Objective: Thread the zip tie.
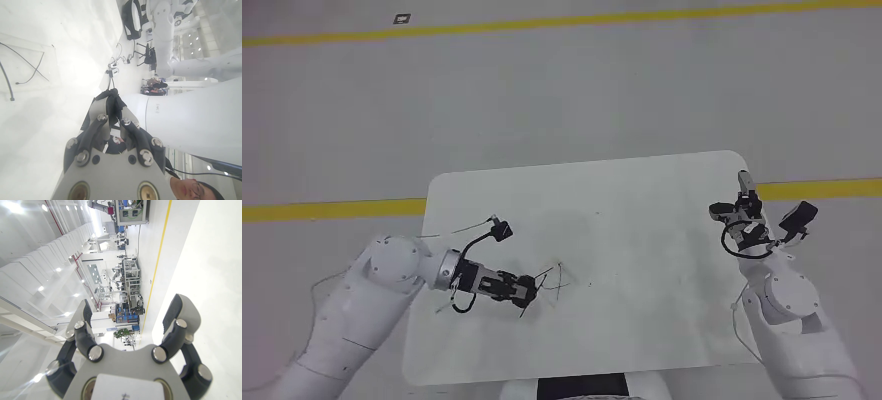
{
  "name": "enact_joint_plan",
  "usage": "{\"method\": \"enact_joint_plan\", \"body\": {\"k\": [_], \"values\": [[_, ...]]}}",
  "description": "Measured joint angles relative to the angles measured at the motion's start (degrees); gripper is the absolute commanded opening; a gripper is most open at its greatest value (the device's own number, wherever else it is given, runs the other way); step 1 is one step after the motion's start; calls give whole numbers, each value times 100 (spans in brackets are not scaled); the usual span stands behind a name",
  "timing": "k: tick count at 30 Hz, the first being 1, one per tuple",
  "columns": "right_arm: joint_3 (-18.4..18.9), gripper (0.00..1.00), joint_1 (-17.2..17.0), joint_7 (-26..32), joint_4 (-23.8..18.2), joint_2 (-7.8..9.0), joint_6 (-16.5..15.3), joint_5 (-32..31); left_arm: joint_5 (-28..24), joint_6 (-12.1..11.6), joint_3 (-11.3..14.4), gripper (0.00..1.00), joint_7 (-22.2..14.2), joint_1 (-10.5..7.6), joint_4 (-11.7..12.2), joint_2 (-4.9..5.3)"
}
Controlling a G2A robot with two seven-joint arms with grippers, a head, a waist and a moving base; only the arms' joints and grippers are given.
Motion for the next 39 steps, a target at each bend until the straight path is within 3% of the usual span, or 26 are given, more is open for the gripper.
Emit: {"method": "enact_joint_plan", "body": {"k": [4, 9, 22, 32, 39], "values": [[0, 100, 0, 0, 0, 0, 0, 0, -364, 0, 168, 0, 0, -223, 196, 132], [0, 100, 0, 0, 0, 0, 0, 0, -611, 0, 302, 0, 0, -411, 316, 190], [0, 100, 0, 0, 0, 0, 0, 0, -612, 0, 305, 0, 0, -414, 315, 190], [0, 100, 0, 0, 0, 0, 0, 0, -533, 0, 378, 0, 652, -407, 148, 72], [0, 100, 0, 0, 0, 0, 0, 0, -641, 0, 267, 0, 631, -376, 206, -22]]}}
